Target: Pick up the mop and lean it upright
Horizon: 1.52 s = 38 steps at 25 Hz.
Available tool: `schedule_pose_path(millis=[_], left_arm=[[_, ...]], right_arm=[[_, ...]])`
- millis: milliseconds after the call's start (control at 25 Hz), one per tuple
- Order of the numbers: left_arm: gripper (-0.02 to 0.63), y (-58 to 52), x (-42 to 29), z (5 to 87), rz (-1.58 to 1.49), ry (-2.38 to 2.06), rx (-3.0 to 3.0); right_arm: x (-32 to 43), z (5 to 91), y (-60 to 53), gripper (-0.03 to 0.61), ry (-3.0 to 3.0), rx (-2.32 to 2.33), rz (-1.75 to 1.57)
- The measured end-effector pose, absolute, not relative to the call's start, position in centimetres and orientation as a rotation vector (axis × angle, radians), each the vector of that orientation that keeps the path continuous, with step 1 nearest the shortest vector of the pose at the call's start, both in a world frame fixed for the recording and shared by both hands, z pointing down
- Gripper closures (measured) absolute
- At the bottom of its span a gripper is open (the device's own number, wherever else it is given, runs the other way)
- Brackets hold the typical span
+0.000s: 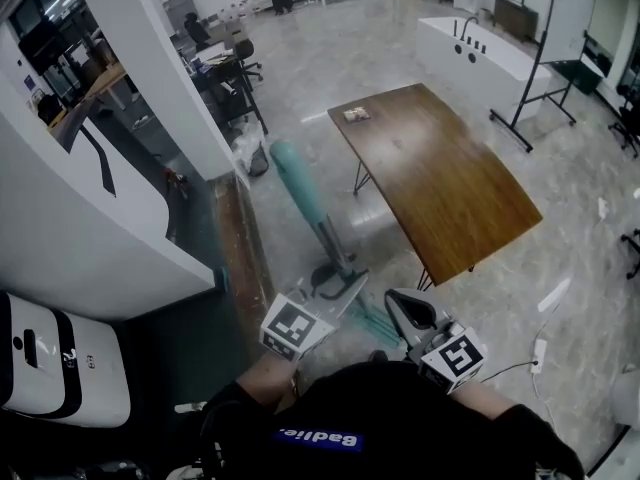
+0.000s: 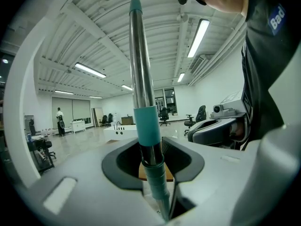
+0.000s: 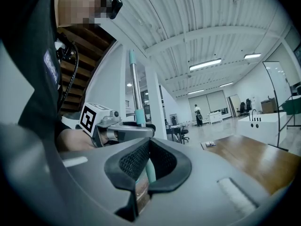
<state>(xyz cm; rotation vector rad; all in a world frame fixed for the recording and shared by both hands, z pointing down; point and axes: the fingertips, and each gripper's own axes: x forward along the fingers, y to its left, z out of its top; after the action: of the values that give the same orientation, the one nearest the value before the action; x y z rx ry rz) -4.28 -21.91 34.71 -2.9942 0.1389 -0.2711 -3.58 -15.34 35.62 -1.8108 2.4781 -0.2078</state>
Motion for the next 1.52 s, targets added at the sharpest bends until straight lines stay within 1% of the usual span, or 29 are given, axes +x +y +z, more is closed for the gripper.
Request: schedule_pose_path(millis=[200,520,680,840,1080,1520], left_arm=[[0.471,-18.7,-5.0,34.3,-0.224,0.05,-3.008],[0.471,-14.3,-7.2,37.3,-0.288,-0.054,-3.024],[0.471,-13.0,-7.1,38.8,-0.322,-0.07,-3.079],[0.471,-11.4,-6.3,38.8,-0.321,-0.062,-3.095],[0.472,-7.8,-3.5,38.1,-0.344,0.004,-3.072],[0.471,-2.6,5.6,39.8,-0.481,0.243,-3.031]], right_arm=[[-5.2,35.8,-12.6,0.574,2.433,-1.895,-0.233],[-7.6,37.6,-7.4,0.574,2.379,-2.028,-0.33],[-7.0,38.4,-5.7,0.574,2.354,-2.069,-0.373],[-5.7,37.5,-4.9,0.574,2.351,-2.047,-0.325],[-1.8,37.0,-1.8,0.574,2.365,-1.986,-0.29],[10.7,38.3,7.9,0.574,2.369,-1.933,-0.338]])
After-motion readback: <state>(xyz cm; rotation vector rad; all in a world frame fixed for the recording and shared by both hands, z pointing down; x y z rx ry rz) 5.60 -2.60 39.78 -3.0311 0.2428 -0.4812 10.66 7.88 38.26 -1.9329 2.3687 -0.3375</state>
